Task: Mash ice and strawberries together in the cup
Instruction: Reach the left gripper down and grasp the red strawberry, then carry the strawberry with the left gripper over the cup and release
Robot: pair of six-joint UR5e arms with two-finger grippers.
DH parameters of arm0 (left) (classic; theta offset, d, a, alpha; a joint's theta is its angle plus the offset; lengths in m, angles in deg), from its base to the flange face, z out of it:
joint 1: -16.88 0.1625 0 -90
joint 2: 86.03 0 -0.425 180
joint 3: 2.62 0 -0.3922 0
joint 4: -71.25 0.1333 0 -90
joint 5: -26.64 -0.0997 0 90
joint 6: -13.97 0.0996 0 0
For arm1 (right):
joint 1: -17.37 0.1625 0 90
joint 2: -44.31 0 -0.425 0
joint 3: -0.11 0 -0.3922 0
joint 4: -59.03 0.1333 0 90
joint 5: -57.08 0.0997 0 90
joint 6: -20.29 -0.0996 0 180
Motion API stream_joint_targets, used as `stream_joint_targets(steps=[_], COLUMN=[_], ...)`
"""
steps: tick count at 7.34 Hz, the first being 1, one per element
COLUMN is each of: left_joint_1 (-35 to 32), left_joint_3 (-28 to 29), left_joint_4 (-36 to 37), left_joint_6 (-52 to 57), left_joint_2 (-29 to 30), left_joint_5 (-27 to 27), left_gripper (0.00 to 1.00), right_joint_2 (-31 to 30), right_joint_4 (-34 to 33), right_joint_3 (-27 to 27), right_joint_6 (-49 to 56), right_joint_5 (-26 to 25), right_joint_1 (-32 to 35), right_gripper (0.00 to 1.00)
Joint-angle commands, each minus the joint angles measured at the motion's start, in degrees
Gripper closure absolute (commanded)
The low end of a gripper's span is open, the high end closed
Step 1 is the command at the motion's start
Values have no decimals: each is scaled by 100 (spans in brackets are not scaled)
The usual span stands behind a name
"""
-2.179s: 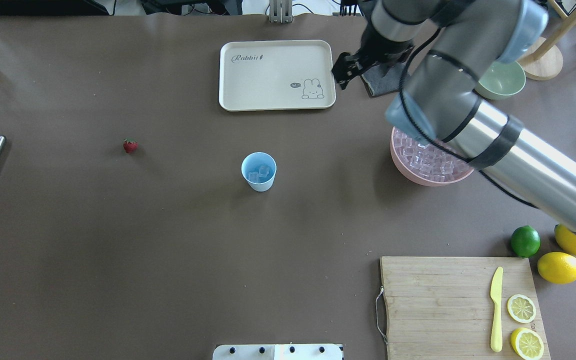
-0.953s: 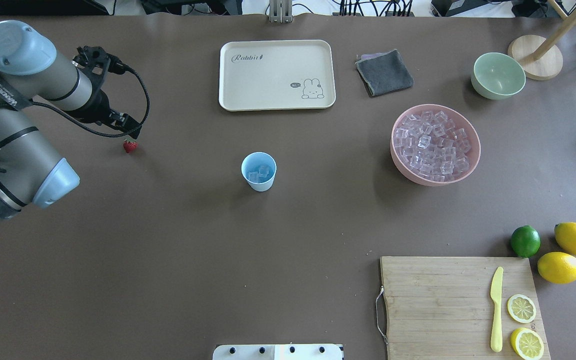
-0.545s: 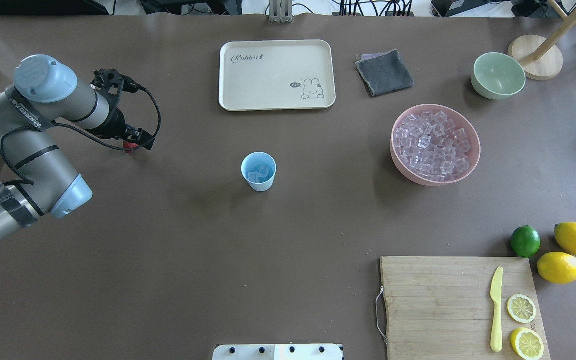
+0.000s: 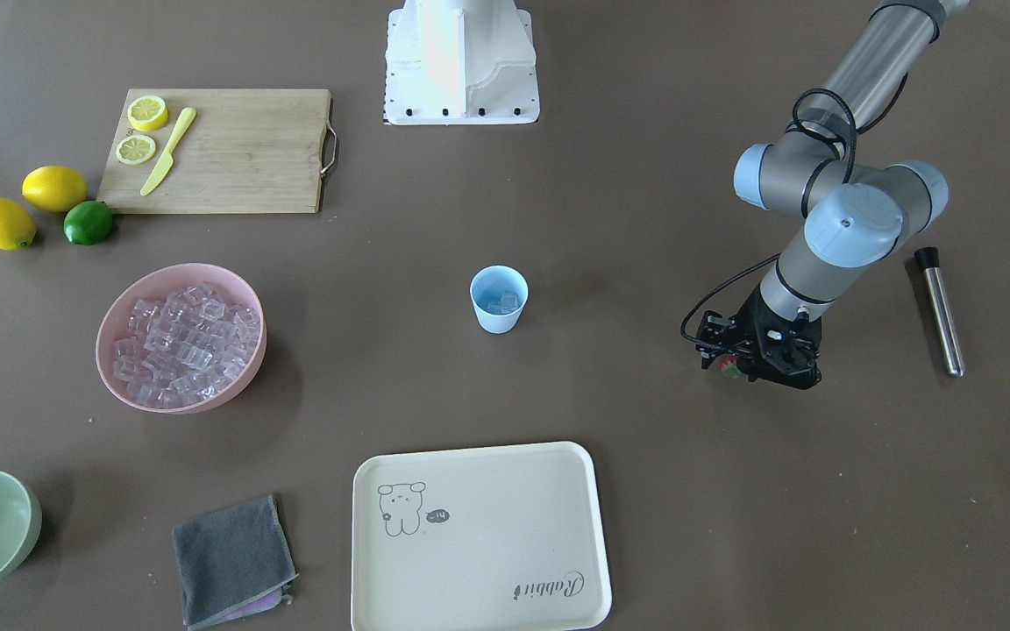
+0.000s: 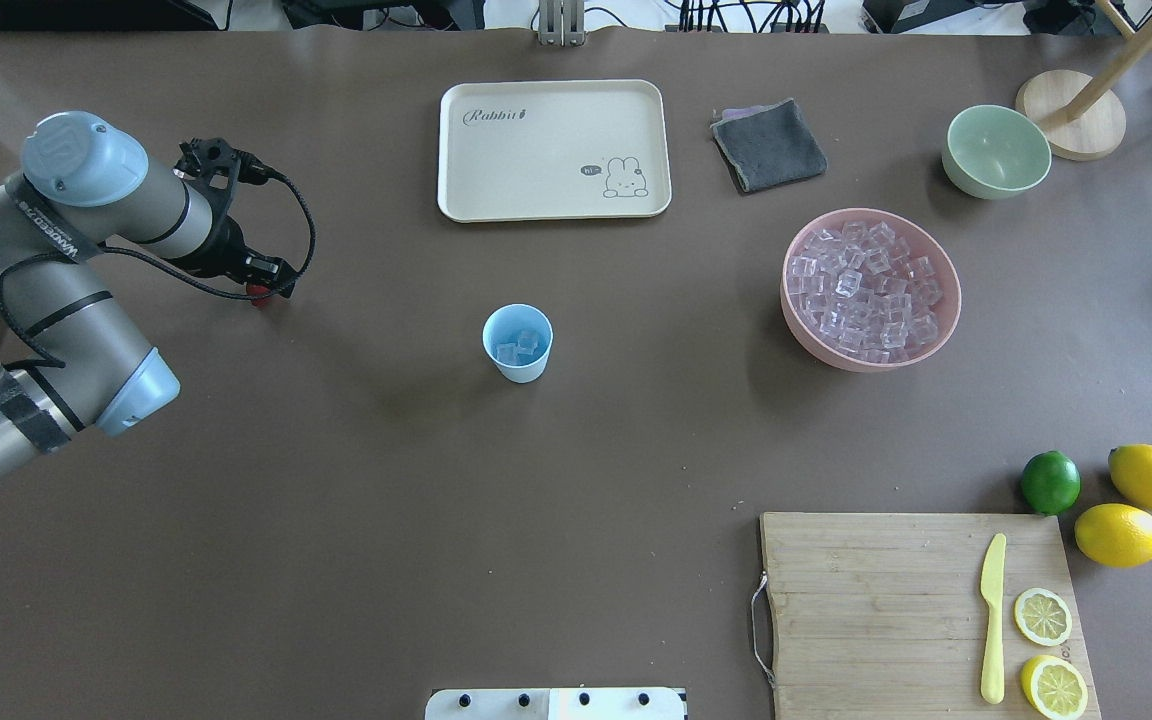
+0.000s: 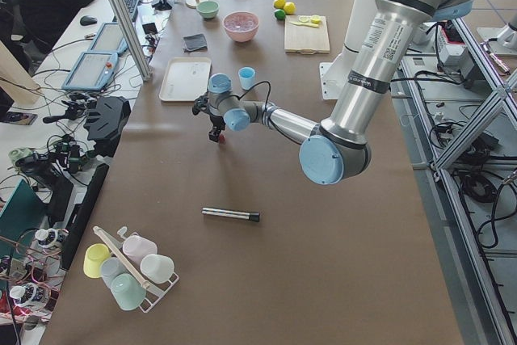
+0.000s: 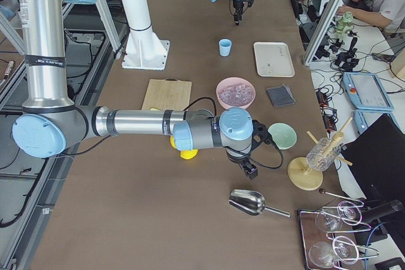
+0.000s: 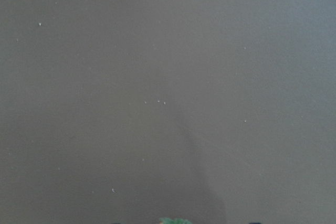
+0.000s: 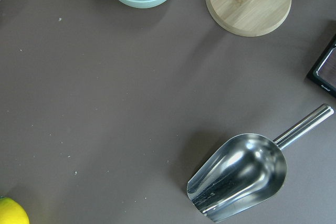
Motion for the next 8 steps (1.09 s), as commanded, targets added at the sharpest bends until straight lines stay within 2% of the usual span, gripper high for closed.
stream_joint_targets(steps=[1,2,3,4,5,6,7,8], left_joint_1=[-16,-7,-16,-86,-43,192,525,1060], left_joint_3=[-35,-140,-280,-682,-1251,-1701,-1775,-1671], left_joint_4=[36,27,35,314,1178,1779,1802,1820], left_joint_6=[-243,-767,-833,-921,-1496,-1754,-2087,-2151], left_joint_2=[18,44,157,350,761,1000,1202,1518], left_joint_5=[8,0,-9,43,26,0,-131,-715], left_gripper=[100,100,100,100,100,100,100,100], right_joint_2=[-18,-9,-9,-9,-9,-17,-18,-52], right_joint_4=[2,2,2,2,2,2,2,2], right_joint_3=[3,-40,-49,-58,-67,-50,-49,-6], right_joint_6=[-6,-32,-24,-32,-32,-41,-85,-94], right_joint_5=[-10,-10,-54,-54,-89,-89,-89,-89], right_joint_1=[-18,-53,-62,-97,-123,-115,-115,-115], right_gripper=[1,1,1,1,1,1,1,1])
